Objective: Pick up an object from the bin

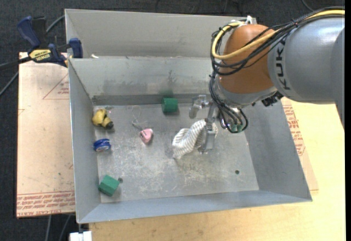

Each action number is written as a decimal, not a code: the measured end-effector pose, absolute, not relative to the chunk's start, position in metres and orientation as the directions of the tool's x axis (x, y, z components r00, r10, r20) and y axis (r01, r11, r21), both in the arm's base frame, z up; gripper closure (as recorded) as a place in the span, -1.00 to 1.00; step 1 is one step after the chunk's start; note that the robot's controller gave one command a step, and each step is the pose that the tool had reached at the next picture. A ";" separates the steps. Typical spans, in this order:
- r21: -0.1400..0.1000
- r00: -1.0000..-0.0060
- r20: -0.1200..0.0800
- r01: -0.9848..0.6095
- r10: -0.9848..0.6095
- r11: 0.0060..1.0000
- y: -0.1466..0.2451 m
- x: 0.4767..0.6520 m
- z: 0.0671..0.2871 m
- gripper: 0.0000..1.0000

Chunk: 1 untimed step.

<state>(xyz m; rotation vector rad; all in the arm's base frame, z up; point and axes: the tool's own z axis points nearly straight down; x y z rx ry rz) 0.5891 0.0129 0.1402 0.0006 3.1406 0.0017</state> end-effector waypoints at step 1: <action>0.002 -1.000 0.003 -0.016 -0.016 1.000 0.004 0.581 0.071 -1.00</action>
Offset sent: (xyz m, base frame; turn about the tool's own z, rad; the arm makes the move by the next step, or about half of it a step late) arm 0.0029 -0.0088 -0.0702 -0.3321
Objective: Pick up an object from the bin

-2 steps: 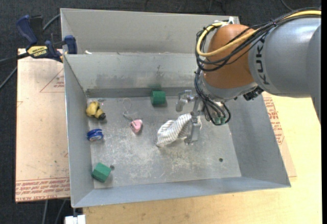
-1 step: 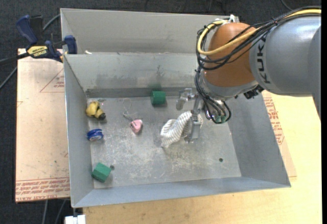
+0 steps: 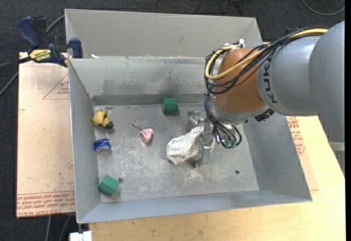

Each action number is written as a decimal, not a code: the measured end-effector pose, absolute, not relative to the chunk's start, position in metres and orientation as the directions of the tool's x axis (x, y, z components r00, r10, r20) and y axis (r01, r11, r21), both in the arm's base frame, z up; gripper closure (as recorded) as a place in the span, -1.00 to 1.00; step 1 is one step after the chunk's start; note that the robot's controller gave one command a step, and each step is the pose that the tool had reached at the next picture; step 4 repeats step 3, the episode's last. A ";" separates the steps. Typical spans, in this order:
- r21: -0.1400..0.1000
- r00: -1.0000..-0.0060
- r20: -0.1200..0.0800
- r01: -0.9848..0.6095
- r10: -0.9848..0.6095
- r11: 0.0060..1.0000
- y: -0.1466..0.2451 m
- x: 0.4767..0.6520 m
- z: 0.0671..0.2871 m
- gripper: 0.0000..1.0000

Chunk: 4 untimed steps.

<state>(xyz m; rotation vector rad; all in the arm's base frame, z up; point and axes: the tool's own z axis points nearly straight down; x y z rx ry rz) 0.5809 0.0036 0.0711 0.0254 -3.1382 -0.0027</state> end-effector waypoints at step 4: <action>0.002 -0.944 -0.011 -0.331 -0.331 0.944 0.032 0.603 0.201 1.00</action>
Offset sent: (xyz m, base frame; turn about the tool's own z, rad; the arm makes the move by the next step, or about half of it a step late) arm 0.0000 0.0000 0.0000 0.0000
